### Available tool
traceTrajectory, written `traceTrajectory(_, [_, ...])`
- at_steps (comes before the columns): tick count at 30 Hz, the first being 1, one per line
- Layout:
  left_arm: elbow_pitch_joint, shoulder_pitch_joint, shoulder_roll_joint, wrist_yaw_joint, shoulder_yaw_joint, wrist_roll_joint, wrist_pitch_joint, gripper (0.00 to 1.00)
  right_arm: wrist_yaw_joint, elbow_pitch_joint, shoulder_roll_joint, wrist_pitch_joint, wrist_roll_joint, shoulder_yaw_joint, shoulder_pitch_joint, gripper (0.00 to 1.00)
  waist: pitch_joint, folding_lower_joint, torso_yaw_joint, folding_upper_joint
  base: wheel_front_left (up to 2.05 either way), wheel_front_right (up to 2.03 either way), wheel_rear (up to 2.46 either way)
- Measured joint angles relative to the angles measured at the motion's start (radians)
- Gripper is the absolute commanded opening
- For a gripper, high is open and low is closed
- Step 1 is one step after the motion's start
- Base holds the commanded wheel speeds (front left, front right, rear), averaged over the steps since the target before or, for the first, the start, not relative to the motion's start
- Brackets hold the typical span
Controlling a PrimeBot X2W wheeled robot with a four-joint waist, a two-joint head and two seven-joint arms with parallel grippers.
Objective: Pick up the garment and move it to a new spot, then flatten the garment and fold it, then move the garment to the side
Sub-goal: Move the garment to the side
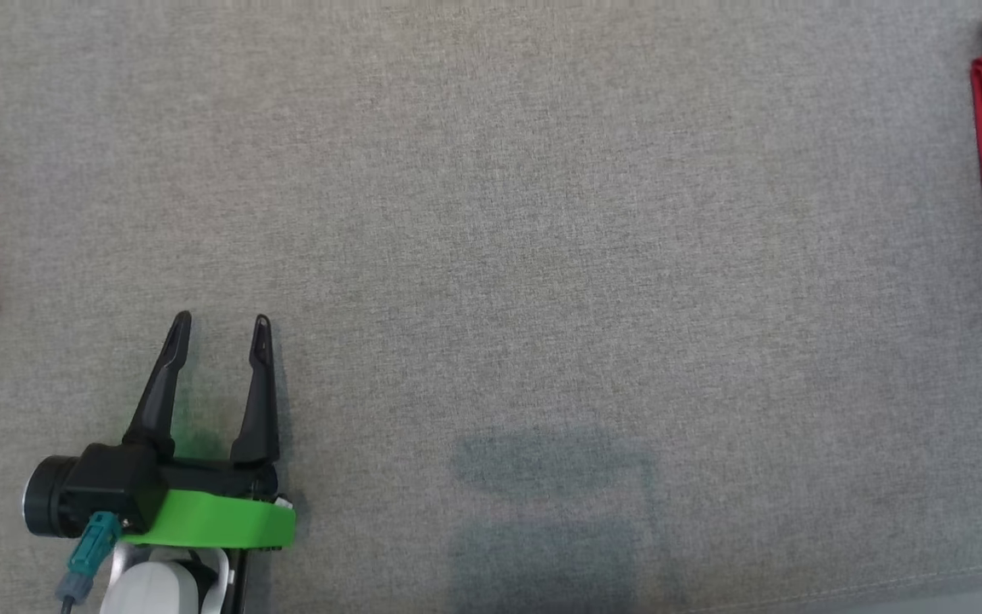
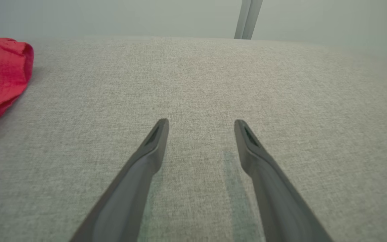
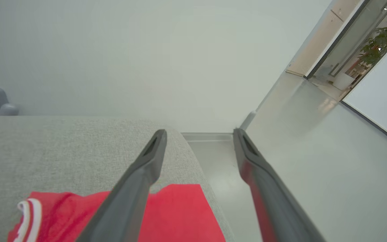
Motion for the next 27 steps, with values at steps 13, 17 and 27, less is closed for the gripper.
traceTrajectory(13, [0.067,0.141,-0.031,0.063,0.043,-0.05,0.0,1.0,0.0,-0.405,0.281,-0.166,0.042,0.181,0.459,1.0,-0.248,-0.0002,0.026,0.0,0.0,0.0,0.0])
traceTrajectory(17, [0.077,0.186,-0.032,0.099,0.053,-0.082,0.0,1.0,0.0,-0.482,0.389,-0.171,0.056,0.24,0.625,1.0,-0.34,-0.0002,0.03,0.0,0.0,0.0,0.0])
traceTrajectory(27, [0.129,0.207,-0.033,0.081,0.046,-0.058,0.0,1.0,0.0,-0.383,0.452,-0.2,0.059,0.271,0.856,1.0,-0.51,-0.0002,0.059,0.0,0.0,0.0,0.0])
